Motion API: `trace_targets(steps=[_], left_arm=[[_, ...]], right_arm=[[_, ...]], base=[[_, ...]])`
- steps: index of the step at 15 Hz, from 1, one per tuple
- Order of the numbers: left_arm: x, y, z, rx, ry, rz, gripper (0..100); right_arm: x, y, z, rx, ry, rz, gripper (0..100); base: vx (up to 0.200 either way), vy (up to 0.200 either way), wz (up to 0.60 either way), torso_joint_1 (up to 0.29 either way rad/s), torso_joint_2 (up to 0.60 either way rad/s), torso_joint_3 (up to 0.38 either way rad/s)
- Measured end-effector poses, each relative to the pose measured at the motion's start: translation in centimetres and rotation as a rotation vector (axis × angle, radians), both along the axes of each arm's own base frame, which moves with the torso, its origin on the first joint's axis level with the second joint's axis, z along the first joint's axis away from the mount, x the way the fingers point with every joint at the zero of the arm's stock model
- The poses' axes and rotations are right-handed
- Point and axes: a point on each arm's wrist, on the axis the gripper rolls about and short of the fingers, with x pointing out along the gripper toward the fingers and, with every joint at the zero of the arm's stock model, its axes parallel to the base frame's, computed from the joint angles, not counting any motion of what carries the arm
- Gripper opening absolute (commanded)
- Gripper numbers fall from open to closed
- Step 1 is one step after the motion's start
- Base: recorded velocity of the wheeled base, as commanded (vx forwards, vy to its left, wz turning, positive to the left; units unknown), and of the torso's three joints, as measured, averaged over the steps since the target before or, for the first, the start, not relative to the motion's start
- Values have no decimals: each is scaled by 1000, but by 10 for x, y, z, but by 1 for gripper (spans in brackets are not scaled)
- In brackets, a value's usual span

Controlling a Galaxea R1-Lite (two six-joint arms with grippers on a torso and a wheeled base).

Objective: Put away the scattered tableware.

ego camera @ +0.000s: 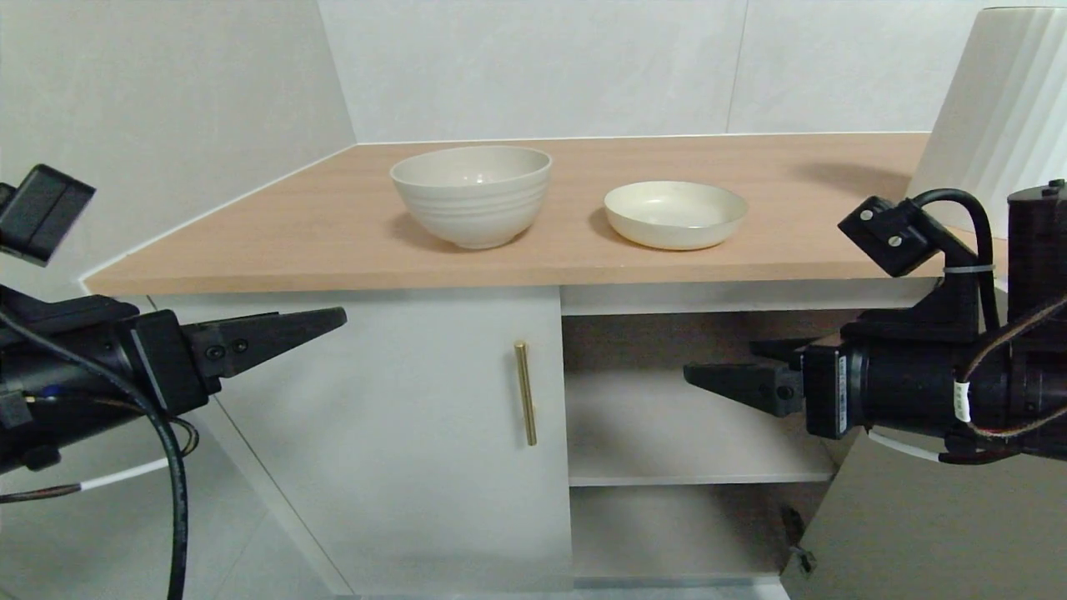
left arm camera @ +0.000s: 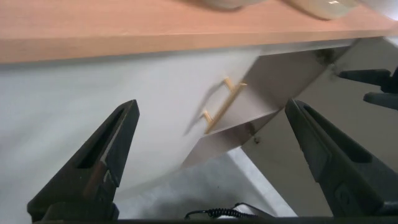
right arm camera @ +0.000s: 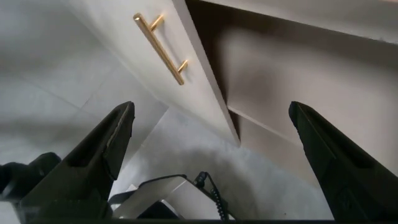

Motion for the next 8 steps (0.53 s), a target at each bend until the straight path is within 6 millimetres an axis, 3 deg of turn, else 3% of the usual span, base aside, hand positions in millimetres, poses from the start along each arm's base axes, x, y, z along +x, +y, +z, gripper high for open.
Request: trace_targets(steps=[3,6,8], left_arm=[[0,0,-1,0,3,-1,100],[0,0,0,0,1,-1,100],[0,0,-2,1,9,-1,100]], right_arm=[[-3,-2,0,4,1,13,100],[-3,-2,1,6,-5,15,100],[-3,-2,0,2,-1,11,100]], base=[[0,0,0,11,-61,-56],[0,0,0,81,-242,-269],[0,0,0,139,-500,-312]])
